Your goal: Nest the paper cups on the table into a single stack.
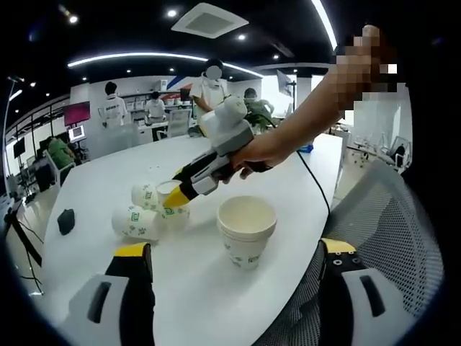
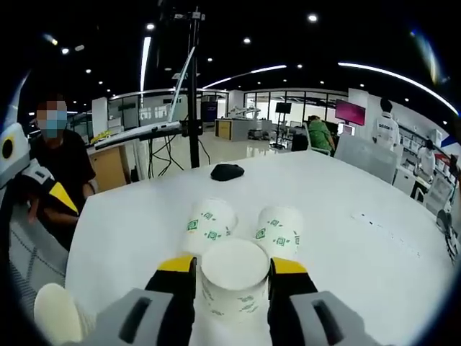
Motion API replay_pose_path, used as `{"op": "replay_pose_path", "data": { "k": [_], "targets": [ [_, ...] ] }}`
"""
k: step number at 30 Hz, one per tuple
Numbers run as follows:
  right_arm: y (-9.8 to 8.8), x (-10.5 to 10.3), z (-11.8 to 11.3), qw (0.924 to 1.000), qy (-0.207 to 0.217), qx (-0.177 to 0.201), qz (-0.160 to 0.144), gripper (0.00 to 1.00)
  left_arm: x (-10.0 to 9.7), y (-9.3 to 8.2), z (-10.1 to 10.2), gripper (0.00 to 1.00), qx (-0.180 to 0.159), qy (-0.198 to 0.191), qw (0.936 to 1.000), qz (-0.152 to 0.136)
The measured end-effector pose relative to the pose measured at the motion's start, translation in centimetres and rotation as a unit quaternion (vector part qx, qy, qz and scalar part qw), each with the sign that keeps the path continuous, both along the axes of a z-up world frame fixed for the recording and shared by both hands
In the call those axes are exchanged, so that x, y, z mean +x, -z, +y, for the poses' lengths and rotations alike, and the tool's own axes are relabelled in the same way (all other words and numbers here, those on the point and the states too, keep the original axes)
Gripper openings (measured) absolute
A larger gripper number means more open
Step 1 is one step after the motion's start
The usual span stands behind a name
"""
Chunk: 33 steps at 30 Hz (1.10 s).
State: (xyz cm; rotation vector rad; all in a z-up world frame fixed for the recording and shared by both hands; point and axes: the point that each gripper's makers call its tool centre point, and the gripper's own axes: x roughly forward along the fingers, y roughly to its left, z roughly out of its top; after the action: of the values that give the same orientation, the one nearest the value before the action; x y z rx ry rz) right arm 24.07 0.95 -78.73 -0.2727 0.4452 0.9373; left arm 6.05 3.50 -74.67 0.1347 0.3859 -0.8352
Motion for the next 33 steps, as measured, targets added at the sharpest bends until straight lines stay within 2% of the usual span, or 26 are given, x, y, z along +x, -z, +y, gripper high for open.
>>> {"op": "replay_pose_path", "data": {
  "k": [9,22,33],
  "targets": [
    [-0.1,0.2,-0.5,1.0000,0.001,-0.002,-0.004,0.34,-0.1,0.1,0.0,0.92,0.007,0.003,1.0000,0.001],
    [-1.6,-0.1,-1.6,0.9998,0.010,0.008,-0.017,0.34,0.1,-0.1,0.1,0.91,0.007,0.002,0.9999,-0.007],
    [-4.2,-1.4,-2.9,0.9989,0.010,0.027,-0.036,0.34,0.4,-0.8,0.3,0.88,-0.007,-0.008,0.9999,-0.012]
  ]
}}
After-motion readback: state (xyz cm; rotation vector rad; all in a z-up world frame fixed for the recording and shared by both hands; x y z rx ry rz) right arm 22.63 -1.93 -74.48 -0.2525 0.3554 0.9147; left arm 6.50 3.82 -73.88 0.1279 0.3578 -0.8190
